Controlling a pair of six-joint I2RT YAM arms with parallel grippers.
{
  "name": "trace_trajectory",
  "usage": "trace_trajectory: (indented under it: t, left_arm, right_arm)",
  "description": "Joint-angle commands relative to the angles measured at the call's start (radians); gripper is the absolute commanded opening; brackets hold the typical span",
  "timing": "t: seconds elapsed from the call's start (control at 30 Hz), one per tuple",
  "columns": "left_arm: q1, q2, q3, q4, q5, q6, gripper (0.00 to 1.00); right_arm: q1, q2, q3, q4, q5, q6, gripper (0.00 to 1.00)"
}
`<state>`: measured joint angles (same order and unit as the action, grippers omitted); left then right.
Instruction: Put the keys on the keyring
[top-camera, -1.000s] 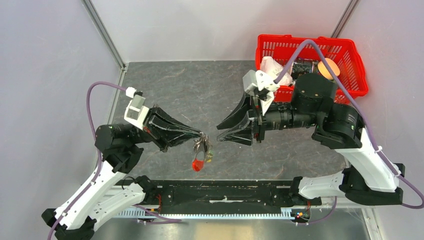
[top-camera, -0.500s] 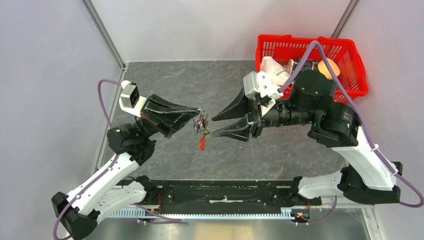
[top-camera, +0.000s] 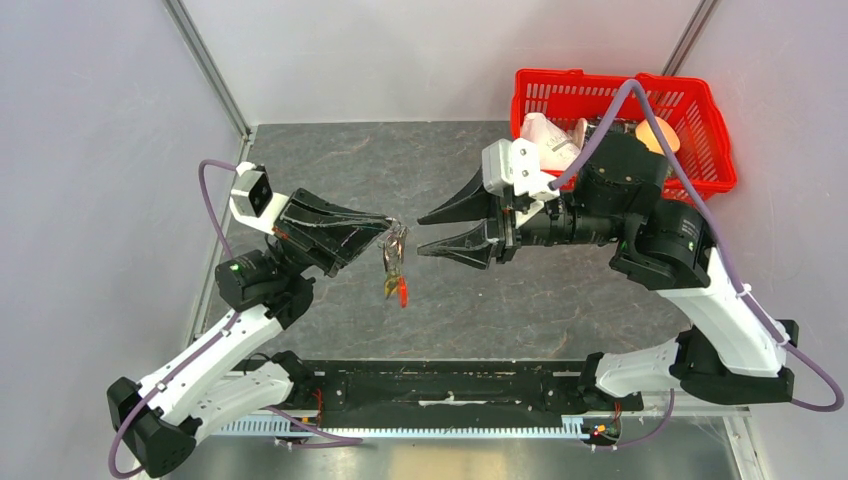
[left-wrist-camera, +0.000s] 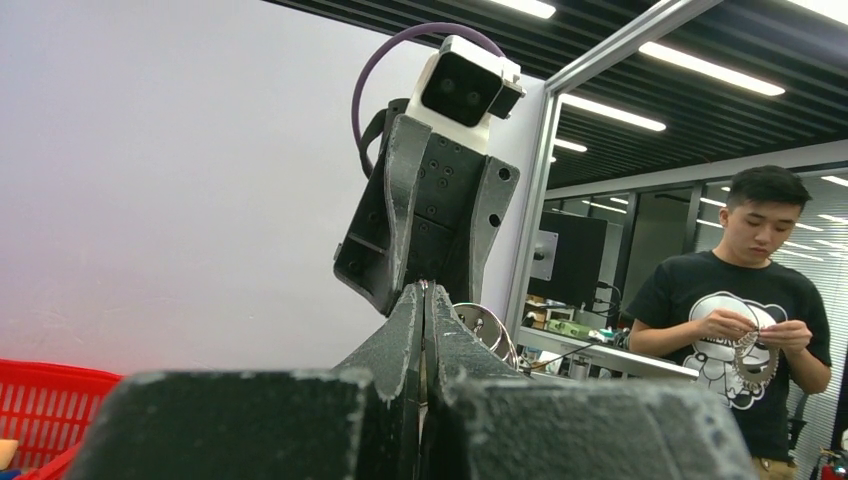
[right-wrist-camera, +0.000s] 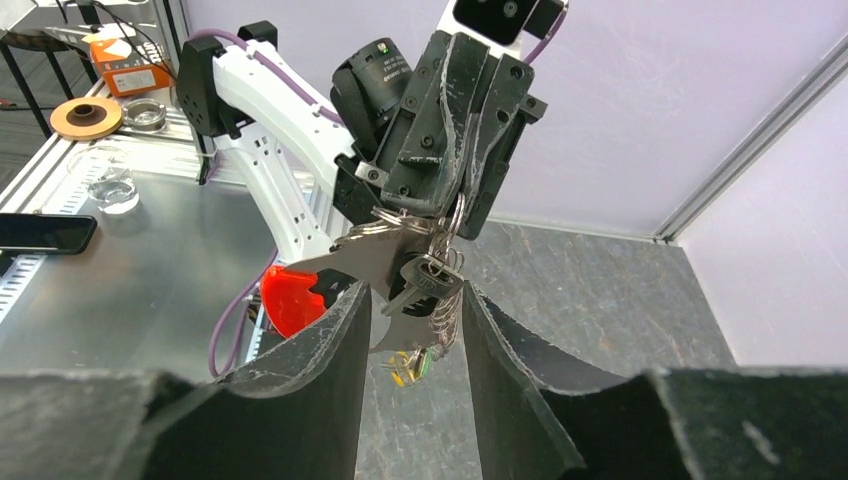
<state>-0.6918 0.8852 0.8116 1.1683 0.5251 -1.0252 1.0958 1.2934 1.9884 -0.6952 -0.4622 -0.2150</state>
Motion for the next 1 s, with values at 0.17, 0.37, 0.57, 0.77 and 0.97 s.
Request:
trace_trajectory:
  t: [0.17, 0.37, 0.57, 0.77, 0.97]
  left_arm:
    - [-0.004, 0.001, 0.011, 0.075, -0.021, -0.047, 0.02]
    - [-0.005, -0.001, 0.02, 0.073, -0.011, -0.057, 0.02]
    - [-0.005, -0.004, 0.029, 0.069, -0.002, -0.068, 0.02]
    - [-0.005, -0.001, 0.028, 0.076, -0.003, -0.076, 0.02]
    - [-0.006, 0.007, 0.033, 0.091, -0.005, -0.084, 0.02]
  right_arm:
    - [0.003, 0.03, 0.086, 0.045, 0.035, 0.021, 0.44]
    - [0.004, 0.05, 0.103, 0.048, 0.036, 0.035, 0.38]
    - [0.004, 0.058, 0.108, 0.048, 0.033, 0.038, 0.35]
    - [0.004, 0.063, 0.108, 0.05, 0.028, 0.046, 0.17]
    - [0.004, 0.067, 0.107, 0.05, 0.016, 0.054, 0.0]
